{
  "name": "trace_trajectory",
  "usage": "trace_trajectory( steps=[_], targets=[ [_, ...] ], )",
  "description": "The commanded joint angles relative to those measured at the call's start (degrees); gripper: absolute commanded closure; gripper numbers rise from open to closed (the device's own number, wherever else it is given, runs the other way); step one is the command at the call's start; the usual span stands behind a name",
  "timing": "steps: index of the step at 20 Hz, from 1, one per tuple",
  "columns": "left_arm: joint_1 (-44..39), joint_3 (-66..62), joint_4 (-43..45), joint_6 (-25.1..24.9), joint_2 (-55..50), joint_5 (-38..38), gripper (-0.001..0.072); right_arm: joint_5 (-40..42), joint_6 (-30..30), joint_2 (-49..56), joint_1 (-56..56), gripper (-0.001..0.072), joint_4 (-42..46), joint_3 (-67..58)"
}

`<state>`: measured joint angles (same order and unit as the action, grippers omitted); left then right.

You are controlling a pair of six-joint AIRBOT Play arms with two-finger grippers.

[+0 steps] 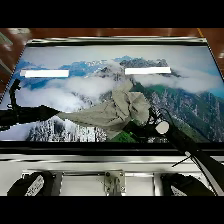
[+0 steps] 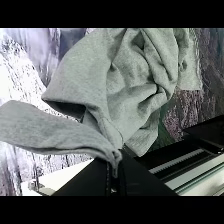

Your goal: Fold the shirts.

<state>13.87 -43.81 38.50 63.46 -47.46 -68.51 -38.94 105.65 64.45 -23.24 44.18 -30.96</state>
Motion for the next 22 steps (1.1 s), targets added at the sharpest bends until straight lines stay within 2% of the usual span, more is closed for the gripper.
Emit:
trace_trajectory(
  steps=[1,7,10,12,18,20,21,22],
  targets=[
    [0.0,-0.1,0.0,0.0,0.0,0.0,0.0661,10.3,3.2,4.2,-6.4,0.0075,-6.4,0.3],
    [0.0,-0.1,0.0,0.0,0.0,-0.1,0.0661,8.8,3.2,12.3,-8.8,0.0075,-6.5,-7.7],
    [0.0,-0.1,0.0,0.0,0.1,-0.1,0.0661,0.1,-0.6,12.5,-6.8,0.0075,-5.0,-8.7],
    [0.0,-0.1,0.0,0.0,0.1,-0.1,0.0661,-4.9,-0.7,12.2,-4.9,0.0075,-2.1,-8.7],
    [0.0,-0.1,0.0,0.0,0.1,-0.1,0.0661,4.9,5.7,14.1,-8.7,0.0076,-0.9,-8.7],
    [0.0,-0.1,0.0,0.0,0.1,-0.1,0.0661,6.8,5.9,16.4,-10.8,0.0078,-3.8,-8.7],
    [0.0,-0.1,0.0,0.0,0.1,-0.1,0.0661,8.7,5.8,17.0,-11.8,0.0184,-5.1,-8.7],
    [0.0,-0.1,0.0,0.0,0.1,-0.1,0.0661,11.0,6.0,17.0,-12.5,0.0347,-5.4,-8.7]
  ],
)
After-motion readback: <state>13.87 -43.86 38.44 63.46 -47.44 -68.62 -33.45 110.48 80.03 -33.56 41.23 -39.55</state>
